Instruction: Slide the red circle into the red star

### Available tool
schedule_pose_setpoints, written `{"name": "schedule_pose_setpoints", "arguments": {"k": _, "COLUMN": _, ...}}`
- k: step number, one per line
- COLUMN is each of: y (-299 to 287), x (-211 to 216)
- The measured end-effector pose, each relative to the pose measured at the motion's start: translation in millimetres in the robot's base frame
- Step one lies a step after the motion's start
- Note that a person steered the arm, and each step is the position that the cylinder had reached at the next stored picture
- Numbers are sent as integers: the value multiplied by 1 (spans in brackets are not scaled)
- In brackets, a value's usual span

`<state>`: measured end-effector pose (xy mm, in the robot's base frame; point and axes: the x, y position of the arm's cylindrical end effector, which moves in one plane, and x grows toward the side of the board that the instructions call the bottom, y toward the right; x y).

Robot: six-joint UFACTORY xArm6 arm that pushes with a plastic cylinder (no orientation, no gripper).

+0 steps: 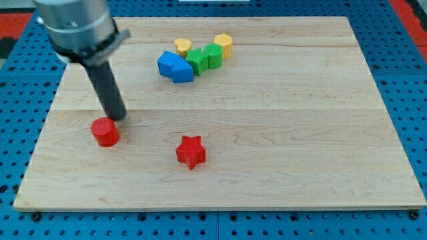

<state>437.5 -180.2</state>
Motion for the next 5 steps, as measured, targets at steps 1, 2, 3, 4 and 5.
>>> {"name": "schedule_pose_setpoints", "arguments": {"k": 1, "y": -54, "x": -1}}
{"name": "schedule_pose_setpoints", "arguments": {"k": 2, "y": -14, "x": 52}}
{"name": "schedule_pose_setpoints", "arguments": {"k": 3, "y": 75, "x": 68}}
{"name": "schedule_pose_setpoints", "arguments": {"k": 4, "y": 10, "x": 56}}
{"name": "schedule_pose_setpoints", "arguments": {"k": 5, "y": 6, "x": 105}}
